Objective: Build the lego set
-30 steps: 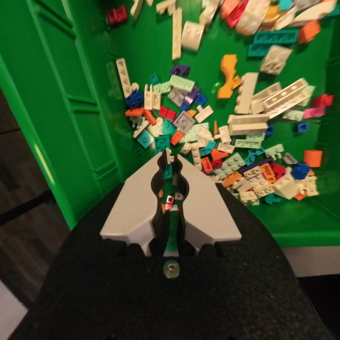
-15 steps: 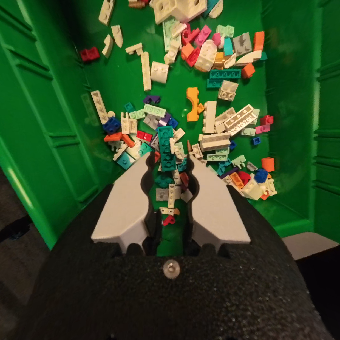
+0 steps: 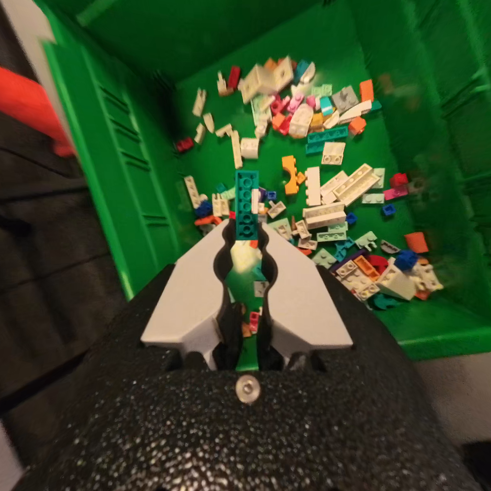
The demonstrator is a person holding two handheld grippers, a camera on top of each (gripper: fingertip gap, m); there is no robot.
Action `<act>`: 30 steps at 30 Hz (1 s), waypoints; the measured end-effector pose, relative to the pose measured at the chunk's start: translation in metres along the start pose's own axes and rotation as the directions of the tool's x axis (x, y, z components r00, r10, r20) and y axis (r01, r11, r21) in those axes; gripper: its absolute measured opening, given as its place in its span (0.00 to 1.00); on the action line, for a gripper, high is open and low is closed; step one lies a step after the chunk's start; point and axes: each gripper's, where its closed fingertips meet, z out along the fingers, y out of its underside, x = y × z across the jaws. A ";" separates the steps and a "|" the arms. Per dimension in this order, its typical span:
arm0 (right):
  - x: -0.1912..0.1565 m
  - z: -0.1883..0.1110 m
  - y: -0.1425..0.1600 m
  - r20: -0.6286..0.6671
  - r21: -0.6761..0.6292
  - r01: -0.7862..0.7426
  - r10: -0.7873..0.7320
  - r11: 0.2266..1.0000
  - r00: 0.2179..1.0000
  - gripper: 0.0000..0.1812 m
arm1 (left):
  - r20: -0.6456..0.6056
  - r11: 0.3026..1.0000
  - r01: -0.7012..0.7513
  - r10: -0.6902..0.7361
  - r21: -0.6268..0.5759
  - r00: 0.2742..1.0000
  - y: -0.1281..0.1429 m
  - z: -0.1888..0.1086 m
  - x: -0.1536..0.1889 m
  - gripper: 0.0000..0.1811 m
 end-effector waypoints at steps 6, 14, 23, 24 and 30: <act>-0.061 0.053 -0.173 0.502 0.377 -0.152 -0.064 0.914 0.862 0.09 | 0.329 0.928 -0.370 0.336 0.044 0.882 -0.042 -0.035 0.003 0.08; -0.126 0.121 -0.298 0.598 0.580 -0.096 -0.343 0.809 0.724 0.08 | 0.427 0.847 -0.519 0.429 0.116 0.796 -0.074 -0.063 0.032 0.08; -0.153 0.132 -0.314 0.423 0.683 0.109 -0.513 0.722 0.747 0.06 | 0.498 0.802 -0.580 0.449 0.142 0.742 -0.069 -0.083 0.043 0.08; -0.154 0.133 -0.314 0.405 0.687 0.128 -0.523 0.716 0.750 0.05 | 0.499 0.801 -0.581 0.447 0.146 0.742 -0.070 -0.085 0.044 0.08; -0.154 0.129 -0.324 0.258 0.738 0.226 -0.575 0.636 0.777 0.00 | 0.516 0.813 -0.571 0.442 0.116 0.734 -0.065 -0.085 0.037 0.10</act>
